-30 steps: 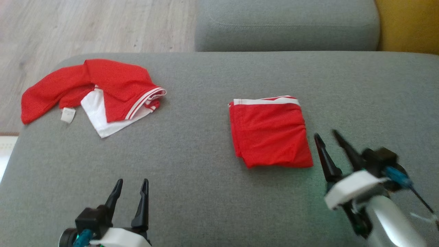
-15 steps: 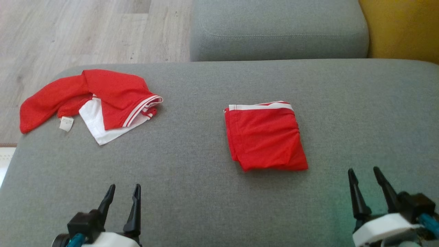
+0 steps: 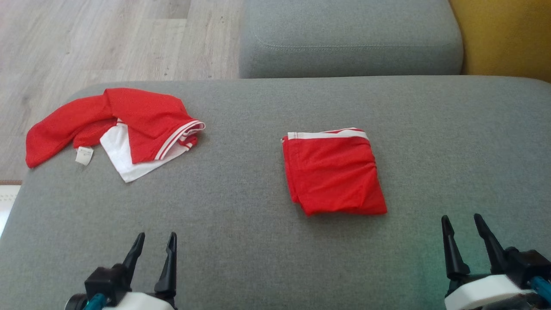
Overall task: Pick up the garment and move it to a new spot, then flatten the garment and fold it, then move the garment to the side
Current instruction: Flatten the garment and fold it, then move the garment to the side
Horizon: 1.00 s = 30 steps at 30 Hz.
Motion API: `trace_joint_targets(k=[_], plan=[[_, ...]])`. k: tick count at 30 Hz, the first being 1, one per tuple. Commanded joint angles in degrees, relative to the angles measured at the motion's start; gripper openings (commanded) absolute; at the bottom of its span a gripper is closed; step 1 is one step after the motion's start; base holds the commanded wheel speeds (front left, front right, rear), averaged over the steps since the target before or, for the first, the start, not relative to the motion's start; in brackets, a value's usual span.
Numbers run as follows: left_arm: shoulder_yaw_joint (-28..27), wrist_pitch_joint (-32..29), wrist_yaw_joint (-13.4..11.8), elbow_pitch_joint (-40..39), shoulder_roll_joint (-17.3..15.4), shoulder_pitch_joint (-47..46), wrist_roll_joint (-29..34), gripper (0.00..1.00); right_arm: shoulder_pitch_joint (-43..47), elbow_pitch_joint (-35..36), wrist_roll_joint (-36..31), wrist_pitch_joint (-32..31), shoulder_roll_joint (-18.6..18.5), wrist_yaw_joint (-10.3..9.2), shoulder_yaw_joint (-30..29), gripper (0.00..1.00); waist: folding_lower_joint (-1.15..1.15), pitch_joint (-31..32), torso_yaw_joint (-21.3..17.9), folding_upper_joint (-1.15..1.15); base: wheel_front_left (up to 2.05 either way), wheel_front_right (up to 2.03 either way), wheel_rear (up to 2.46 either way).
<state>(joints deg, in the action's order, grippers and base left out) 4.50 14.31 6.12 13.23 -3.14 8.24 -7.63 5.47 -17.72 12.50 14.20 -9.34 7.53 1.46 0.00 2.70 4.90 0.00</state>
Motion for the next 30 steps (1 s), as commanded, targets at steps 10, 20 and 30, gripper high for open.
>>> trace_joint_targets(k=[10, 20, 30], plan=[[-1.7, 0.7, 0.5, -2.0, 0.2, -2.1, 0.5, 1.0, -7.2, 0.9, 6.1, -3.6, 0.6, -0.04, 1.2, 1.0, 0.0, -1.5, 0.9, 0.0, 0.0, 0.0, 0.0], [2.7, 0.7, -0.1, -2.4, 0.2, -6.9, -1.4, 1.0, -23.4, 1.5, 16.6, -36.1, -2.0, -0.04, 3.6, 1.0, 0.0, -9.2, 4.9, 0.0, 0.0, 0.0, 0.0], [7.9, 0.7, -2.4, -2.4, 0.3, -11.0, -4.2, 1.0, -31.4, -8.6, 14.1, -45.2, -1.2, -0.04, 1.8, 1.0, 0.0, -14.2, 9.2, 0.0, 0.0, 0.0, 0.0]])
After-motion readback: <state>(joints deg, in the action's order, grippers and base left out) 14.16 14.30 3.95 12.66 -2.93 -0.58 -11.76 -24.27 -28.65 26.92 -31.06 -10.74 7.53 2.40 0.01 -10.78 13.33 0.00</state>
